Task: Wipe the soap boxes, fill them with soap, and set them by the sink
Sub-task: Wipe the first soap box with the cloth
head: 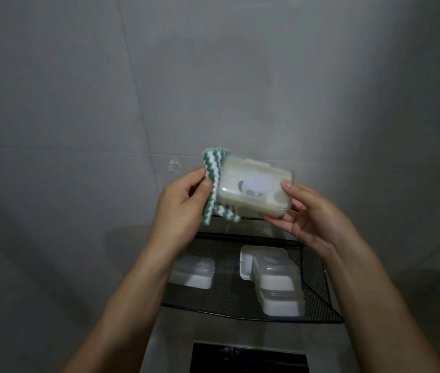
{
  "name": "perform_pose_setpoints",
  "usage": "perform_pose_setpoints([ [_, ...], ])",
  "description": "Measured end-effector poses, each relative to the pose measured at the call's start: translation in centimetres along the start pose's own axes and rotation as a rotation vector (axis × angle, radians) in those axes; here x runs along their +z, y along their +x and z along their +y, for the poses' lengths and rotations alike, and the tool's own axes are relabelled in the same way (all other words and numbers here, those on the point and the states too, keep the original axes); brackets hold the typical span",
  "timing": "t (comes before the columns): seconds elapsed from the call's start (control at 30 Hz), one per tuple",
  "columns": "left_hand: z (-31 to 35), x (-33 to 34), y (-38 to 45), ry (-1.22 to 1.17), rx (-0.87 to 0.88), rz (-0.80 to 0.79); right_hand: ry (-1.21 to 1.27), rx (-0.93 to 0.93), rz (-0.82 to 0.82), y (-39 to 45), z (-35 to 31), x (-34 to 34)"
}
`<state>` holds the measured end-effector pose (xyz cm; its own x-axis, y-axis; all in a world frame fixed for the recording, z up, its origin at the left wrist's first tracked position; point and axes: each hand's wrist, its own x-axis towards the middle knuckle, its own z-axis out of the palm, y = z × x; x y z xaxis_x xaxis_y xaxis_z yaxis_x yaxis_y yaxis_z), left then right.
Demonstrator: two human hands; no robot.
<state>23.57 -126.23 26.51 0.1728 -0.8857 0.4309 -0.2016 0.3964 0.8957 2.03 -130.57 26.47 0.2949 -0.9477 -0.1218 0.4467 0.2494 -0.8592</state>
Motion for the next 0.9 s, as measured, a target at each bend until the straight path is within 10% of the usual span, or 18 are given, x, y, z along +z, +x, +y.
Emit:
perform_pose_setpoints([
  [0.3,-1.4,2.2,-1.6,-0.212,0.015,0.343,0.029,0.008,-0.016,0.4,1.4,1.3],
  [0.57,-0.6,2.6,-1.2,0.061,0.046,0.476,-0.062,-0.022,-0.101,0.2,1.8,1.7],
  [0.9,-0.5,5.7,-4.4,0.115,0.181,0.244,-0.11,-0.053,-0.05,0.4,1.0,1.4],
])
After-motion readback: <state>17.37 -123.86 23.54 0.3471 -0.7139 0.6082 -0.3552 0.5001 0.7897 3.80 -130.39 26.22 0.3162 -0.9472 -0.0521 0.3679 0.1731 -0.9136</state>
